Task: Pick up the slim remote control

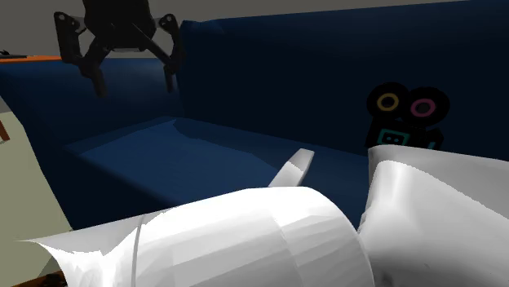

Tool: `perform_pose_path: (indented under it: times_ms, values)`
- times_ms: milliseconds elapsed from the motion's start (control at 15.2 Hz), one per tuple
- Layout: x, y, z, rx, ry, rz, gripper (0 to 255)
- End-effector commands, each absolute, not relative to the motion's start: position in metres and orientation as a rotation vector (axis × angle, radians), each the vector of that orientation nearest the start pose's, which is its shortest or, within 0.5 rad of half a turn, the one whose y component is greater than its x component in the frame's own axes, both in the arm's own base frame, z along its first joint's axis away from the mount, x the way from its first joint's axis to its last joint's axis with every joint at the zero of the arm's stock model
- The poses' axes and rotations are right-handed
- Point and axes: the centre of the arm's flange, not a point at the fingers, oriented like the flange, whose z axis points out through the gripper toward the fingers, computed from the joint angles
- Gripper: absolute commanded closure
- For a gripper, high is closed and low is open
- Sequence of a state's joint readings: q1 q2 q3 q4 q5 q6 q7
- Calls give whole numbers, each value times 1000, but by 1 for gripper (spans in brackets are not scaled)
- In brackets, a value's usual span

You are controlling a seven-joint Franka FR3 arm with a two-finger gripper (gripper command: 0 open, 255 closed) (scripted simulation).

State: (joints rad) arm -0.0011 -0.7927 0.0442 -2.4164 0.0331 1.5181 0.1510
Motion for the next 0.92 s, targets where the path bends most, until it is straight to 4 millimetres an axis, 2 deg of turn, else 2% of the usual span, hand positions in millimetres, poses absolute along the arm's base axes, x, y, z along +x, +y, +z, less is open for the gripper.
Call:
perform_pose_path:
  times_ms: [0,462,858]
  values:
    - [297,20,560,-3139,193,167,0]
    - [322,-50,510,-3119,484,98,0]
    - [335,-113,469,-3079,731,39,0]
